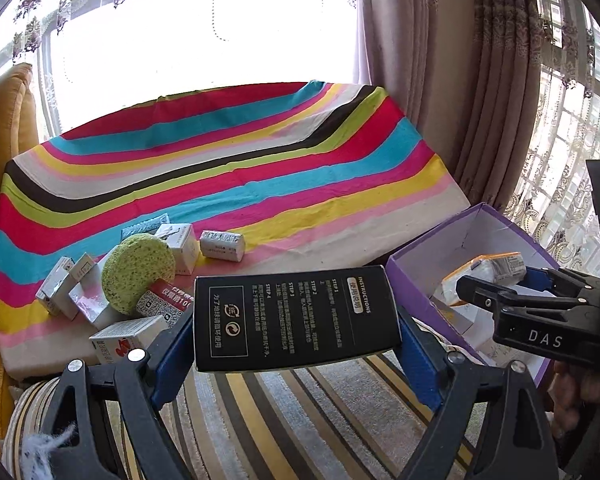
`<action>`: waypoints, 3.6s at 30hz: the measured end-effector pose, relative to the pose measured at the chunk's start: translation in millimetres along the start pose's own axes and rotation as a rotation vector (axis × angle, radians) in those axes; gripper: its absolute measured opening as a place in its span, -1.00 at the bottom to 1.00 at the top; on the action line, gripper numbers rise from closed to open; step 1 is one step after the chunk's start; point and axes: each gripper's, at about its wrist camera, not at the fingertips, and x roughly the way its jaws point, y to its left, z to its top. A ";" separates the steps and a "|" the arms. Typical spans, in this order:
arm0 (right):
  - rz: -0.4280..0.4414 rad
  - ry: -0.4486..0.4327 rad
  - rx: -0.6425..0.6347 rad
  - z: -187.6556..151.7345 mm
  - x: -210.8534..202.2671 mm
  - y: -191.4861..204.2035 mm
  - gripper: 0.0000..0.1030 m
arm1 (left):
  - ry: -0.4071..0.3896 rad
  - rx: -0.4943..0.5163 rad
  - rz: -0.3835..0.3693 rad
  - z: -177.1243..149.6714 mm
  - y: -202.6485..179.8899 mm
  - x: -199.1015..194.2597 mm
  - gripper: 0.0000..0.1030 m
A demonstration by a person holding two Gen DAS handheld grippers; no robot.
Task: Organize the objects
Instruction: 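Carry the black box and soap bar over the purple-rimmed box, then open both tools to drop the soap bar and black box into the purple box, then move both open tools back toward the remaining pile, then grasp the white milk carton with the left tool while the right grasps the red QR-printed box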
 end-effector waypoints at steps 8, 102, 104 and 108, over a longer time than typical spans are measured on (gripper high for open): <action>-0.104 0.002 0.114 -6.8 -8.9 -73.6 0.51 | 0.024 0.110 -0.090 12.3 -51.9 16.8 0.75; 0.180 0.078 -0.258 -18.4 1.9 91.2 0.81 | 0.231 -0.382 -0.087 -35.9 167.7 37.3 0.95; 0.184 0.081 -0.270 -16.5 4.8 95.7 0.81 | 0.233 -0.382 -0.092 -34.6 168.5 39.9 0.91; 0.195 0.085 -0.289 -11.6 10.5 104.4 0.81 | 0.245 -0.392 -0.124 -35.8 170.8 44.6 0.57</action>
